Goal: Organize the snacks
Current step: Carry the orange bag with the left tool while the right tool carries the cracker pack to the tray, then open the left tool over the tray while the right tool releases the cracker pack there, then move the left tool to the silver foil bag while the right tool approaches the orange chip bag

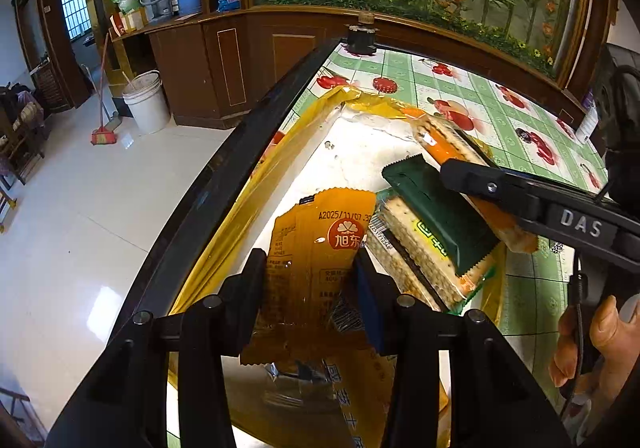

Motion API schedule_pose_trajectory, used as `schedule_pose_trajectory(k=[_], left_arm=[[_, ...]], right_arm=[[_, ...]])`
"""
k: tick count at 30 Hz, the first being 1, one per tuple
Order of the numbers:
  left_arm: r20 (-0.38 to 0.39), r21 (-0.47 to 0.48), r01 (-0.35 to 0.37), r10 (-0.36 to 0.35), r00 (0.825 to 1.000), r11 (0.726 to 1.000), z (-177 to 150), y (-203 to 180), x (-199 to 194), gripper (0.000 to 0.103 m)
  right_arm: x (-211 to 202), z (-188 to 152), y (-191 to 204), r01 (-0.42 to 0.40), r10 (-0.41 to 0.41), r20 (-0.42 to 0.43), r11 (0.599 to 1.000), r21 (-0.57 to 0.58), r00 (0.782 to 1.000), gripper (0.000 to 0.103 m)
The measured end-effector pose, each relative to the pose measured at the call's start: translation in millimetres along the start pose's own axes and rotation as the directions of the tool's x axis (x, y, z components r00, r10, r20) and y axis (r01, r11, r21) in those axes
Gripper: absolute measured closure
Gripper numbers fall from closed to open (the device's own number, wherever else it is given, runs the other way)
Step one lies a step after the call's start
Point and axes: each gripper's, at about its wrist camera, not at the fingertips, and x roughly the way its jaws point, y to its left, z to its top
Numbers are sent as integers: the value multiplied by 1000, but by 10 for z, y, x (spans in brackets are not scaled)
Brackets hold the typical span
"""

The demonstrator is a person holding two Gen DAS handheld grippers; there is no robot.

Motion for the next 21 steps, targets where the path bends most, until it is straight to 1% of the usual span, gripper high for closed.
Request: schedule_pose_trajectory(k=[2, 3, 5, 7, 9, 13, 14, 15, 16, 17, 18, 21], left_arm=[[4, 10, -23, 23, 1000, 1000, -3, -13, 7, 60], [7, 12, -35, 34, 999, 999, -3, -17, 4, 58], [12, 9, -43, 43, 999, 999, -13, -13, -10, 56], [22, 4, -53, 53, 998, 999, -22, -4, -33, 50], [32, 2, -70, 70, 997, 998, -25, -8, -63, 40], [57, -2, -79, 79, 995, 997, -34, -25, -162, 36], [59, -2, -81, 81, 995, 997, -34, -37, -184, 30], [66, 0, -84, 83, 994, 997, -35, -50, -213, 26], [77, 4, -85, 85, 993, 996, -40, -64, -250, 26], [89, 8, -91, 90, 992, 996, -48, -87, -291, 26], [95, 13, -90, 89, 992, 996, -54, -105, -327, 26], [111, 22, -79, 76, 991, 997, -70, -180, -422, 26]], right_arm=[[87, 21, -33, 6, -6, -7, 1000, 10, 1000, 48], [128, 24, -52, 5, -4, -11, 1000, 18, 1000, 48], [206, 19, -93, -10, 11, -23, 999, 35, 1000, 48], [235, 3, -106, -20, 21, -23, 999, 41, 1000, 47], [228, -4, -103, -19, 19, -17, 999, 42, 1000, 45], [167, -19, -107, -8, 8, -6, 999, 45, 1000, 45], [136, -24, -107, -3, 3, -1, 999, 46, 1000, 45], [98, -29, -110, 4, -5, 7, 999, 47, 1000, 42], [62, -37, -111, 9, -10, 15, 999, 49, 1000, 39], [16, -49, -114, 10, -11, 22, 999, 52, 1000, 33], [-37, -63, -116, 12, -14, 30, 998, 55, 999, 32], [-217, -108, -117, 14, -17, 55, 998, 56, 998, 31]])
